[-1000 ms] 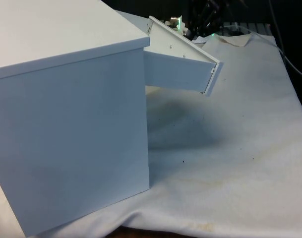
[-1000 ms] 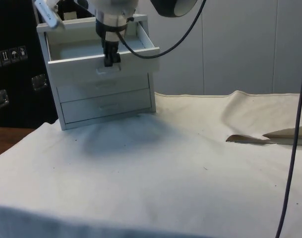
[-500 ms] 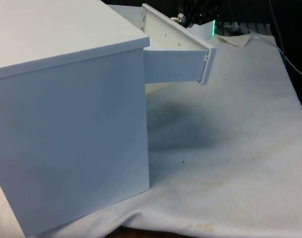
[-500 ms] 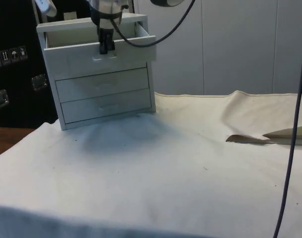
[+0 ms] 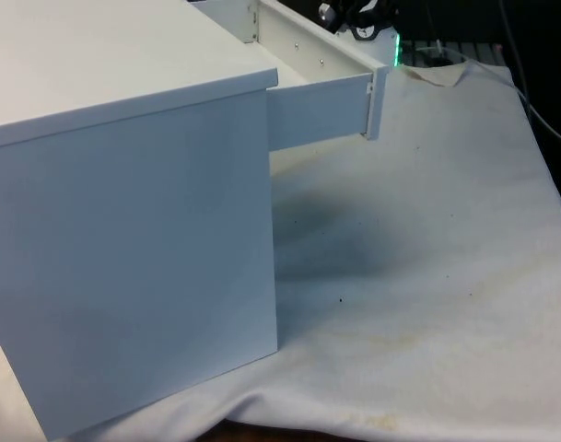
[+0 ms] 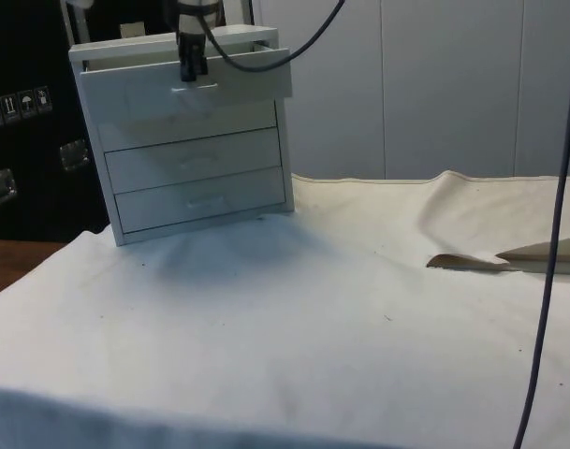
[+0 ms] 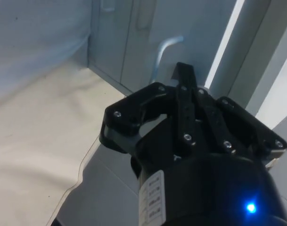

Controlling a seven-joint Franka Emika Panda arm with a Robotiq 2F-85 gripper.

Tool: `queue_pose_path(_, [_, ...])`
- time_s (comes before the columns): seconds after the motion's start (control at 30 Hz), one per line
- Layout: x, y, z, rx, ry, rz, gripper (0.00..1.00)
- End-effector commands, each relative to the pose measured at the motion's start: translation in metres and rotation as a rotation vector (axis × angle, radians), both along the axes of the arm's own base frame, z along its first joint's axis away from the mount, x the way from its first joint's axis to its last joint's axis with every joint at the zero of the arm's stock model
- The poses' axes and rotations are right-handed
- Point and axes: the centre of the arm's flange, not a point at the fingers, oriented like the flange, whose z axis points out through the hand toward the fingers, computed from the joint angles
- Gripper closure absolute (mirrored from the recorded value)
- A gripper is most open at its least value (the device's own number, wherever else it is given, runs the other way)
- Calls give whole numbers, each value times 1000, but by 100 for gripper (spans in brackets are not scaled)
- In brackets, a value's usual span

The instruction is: Open the drawer, then close it.

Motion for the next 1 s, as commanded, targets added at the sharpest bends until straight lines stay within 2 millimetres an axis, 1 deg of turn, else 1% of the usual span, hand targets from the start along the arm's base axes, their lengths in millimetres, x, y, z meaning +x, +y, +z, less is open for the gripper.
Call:
queue_pose_path(0.0, [5, -4, -1, -5, -7, 2, 100])
queue_pose_path(0.23, [13, -19, -1, -7, -23, -16, 100])
queue_pose_path(0.27, [10, -15, -2, -6, -14, -20, 100])
queue_pose_path(0.3, [14, -22, -1, -6, -26, -18, 100])
queue_pose_path(0.5, [21, -35, 0, -7, -38, -31, 100])
queue_pose_path(0.53, [22, -36, 0, -6, -40, -33, 100])
queue_pose_path(0.57, [19, -32, 1, -6, -35, -35, 100])
queue_pose_path(0.6, [23, -37, 1, -6, -43, -32, 100])
queue_pose_path(0.7, [27, -45, 1, -7, -51, -41, 100])
queue_pose_path(0.83, [31, -51, 1, -10, -58, -47, 100])
queue_pose_path(0.87, [30, -49, 0, -12, -54, -50, 100])
queue_pose_path(0.97, [35, -58, 0, -12, -67, -54, 100])
